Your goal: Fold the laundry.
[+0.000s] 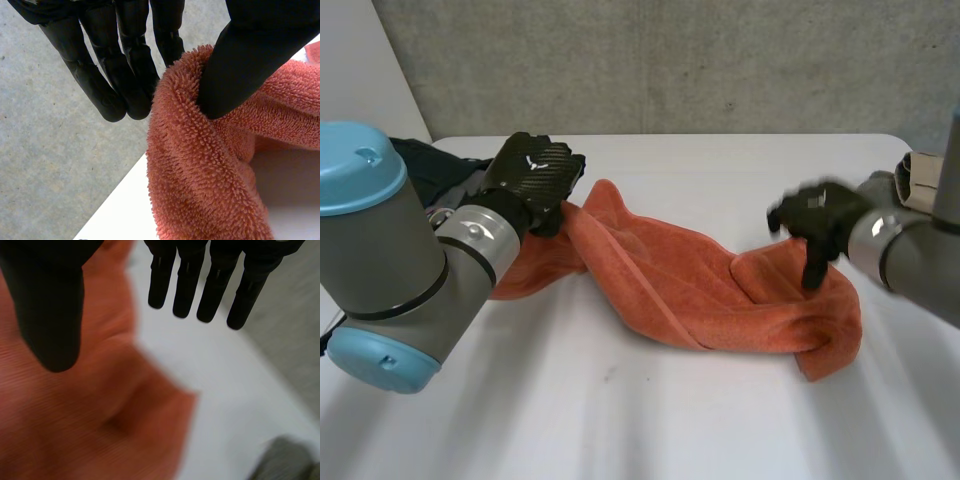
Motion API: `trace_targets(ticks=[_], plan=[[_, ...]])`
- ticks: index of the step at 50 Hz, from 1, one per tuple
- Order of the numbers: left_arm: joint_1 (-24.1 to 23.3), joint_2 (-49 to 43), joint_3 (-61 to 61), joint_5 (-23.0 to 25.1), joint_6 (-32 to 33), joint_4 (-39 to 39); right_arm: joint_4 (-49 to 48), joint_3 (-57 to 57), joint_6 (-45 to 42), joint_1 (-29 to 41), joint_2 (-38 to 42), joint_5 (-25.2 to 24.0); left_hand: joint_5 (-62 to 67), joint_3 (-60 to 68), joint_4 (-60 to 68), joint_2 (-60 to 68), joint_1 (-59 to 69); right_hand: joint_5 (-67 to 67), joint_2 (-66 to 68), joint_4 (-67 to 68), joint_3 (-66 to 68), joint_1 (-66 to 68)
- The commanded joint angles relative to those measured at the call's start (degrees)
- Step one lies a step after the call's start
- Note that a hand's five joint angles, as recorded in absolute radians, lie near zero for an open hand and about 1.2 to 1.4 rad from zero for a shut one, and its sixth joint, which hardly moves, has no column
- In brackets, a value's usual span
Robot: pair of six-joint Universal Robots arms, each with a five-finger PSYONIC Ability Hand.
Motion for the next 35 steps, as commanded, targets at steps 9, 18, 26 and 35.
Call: trace_targets(ticks=[9,18,26,35], plan=[[1.29,-2.75,0.8,0.27,-0.23,0.02,-2.17,19.63,-2.84,-2.54,-5.9,-8.6,14.72,11.97,11.27,11.43,15.6,22.12,22.36,22.41,22.37,22.21],[1.29,-2.75,0.27,0.09,-0.23,-0.07,-19.15,17.09,-1.87,-1.05,6.13,-2.89,14.72,11.97,11.27,11.43,15.6,7.34,7.58,7.64,7.59,7.43],[1.99,-2.84,0.18,0.09,-0.23,-0.07,-23.28,11.73,-3.97,-0.34,12.2,-0.69,14.72,11.97,11.27,11.43,15.6,7.8,8.04,8.09,8.05,7.89],[4.1,-4.68,4.13,0.0,0.91,3.0,-34.78,5.67,-4.6,-0.43,8.96,-1.83,14.72,11.97,11.27,11.43,15.6,49.23,49.47,49.52,49.48,49.32]])
